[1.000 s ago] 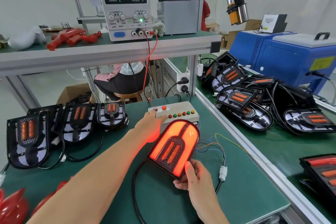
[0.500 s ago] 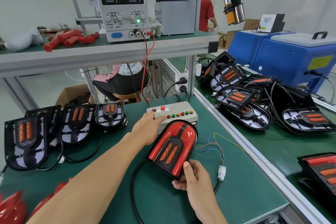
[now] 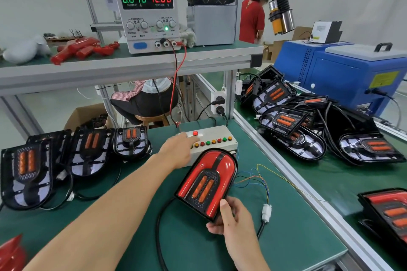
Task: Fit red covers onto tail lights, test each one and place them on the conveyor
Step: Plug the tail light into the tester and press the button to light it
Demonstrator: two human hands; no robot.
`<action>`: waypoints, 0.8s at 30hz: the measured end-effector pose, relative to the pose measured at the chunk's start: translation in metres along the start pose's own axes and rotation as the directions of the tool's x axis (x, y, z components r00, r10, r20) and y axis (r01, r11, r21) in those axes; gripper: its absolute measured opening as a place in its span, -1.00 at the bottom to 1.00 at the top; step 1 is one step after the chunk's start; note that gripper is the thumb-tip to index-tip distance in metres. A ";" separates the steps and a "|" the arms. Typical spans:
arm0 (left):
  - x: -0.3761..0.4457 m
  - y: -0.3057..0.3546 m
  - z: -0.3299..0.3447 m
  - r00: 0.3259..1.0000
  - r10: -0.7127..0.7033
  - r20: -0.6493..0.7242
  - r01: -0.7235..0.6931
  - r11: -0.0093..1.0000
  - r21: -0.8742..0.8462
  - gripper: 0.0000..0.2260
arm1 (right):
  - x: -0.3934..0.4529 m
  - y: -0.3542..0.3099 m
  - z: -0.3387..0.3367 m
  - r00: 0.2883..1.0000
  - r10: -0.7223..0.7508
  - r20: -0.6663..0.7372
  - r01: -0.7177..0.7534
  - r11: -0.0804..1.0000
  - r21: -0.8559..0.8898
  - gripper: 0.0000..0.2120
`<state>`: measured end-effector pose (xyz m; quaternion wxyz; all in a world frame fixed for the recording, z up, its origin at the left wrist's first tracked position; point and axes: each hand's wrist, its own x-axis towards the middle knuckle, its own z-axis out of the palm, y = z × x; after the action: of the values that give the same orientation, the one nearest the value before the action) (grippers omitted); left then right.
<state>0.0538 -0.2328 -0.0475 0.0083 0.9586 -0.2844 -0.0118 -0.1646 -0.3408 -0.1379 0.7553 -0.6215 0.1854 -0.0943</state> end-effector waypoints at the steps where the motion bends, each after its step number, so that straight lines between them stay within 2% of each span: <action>1: 0.004 0.001 -0.002 1.000 0.022 -0.014 -0.022 1.000 -0.008 -0.45 | 0.000 -0.001 0.000 1.000 0.001 -0.001 -0.001 1.000 -0.001 -0.85; 4: 0.016 0.009 -0.006 0.994 0.109 -0.008 -0.110 0.992 -0.061 -0.60 | -0.002 -0.001 0.000 1.000 -0.008 -0.013 0.008 1.000 -0.013 -0.86; 10: 0.039 0.025 0.000 0.970 0.226 0.089 -0.223 0.974 -0.035 -0.60 | -0.004 -0.001 -0.001 0.998 -0.033 -0.062 0.033 0.999 -0.002 -0.89; 14: 0.050 0.028 0.007 0.962 0.260 0.088 -0.257 0.965 -0.046 -0.59 | -0.001 -0.003 -0.002 0.994 -0.049 -0.093 0.050 0.999 0.005 -0.89; 16: 0.054 0.025 0.010 0.956 0.278 0.091 -0.277 0.960 -0.032 -0.55 | -0.002 -0.003 -0.001 0.993 -0.055 -0.104 0.056 0.998 0.009 -0.89; 19: 0.058 0.022 0.013 0.949 0.299 0.097 -0.301 0.954 0.011 -0.30 | -0.002 -0.004 -0.001 0.993 -0.054 -0.102 0.053 0.999 -0.005 -0.88; 22: 0.064 0.024 0.017 0.951 0.301 0.062 -0.301 0.953 -0.019 -0.49 | 0.000 -0.005 -0.001 0.993 -0.057 -0.104 0.054 0.998 -0.026 -0.90; 24: 0.067 0.024 0.021 0.950 0.308 0.051 -0.308 0.951 -0.014 -0.54 | 0.001 -0.005 -0.001 0.993 -0.054 -0.105 0.051 0.998 -0.029 -0.90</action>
<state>0.0964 -0.2894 -0.0688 0.0055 0.9019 -0.4305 -0.0363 -0.1636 -0.3426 -0.1336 0.7335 -0.6301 0.2099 -0.1447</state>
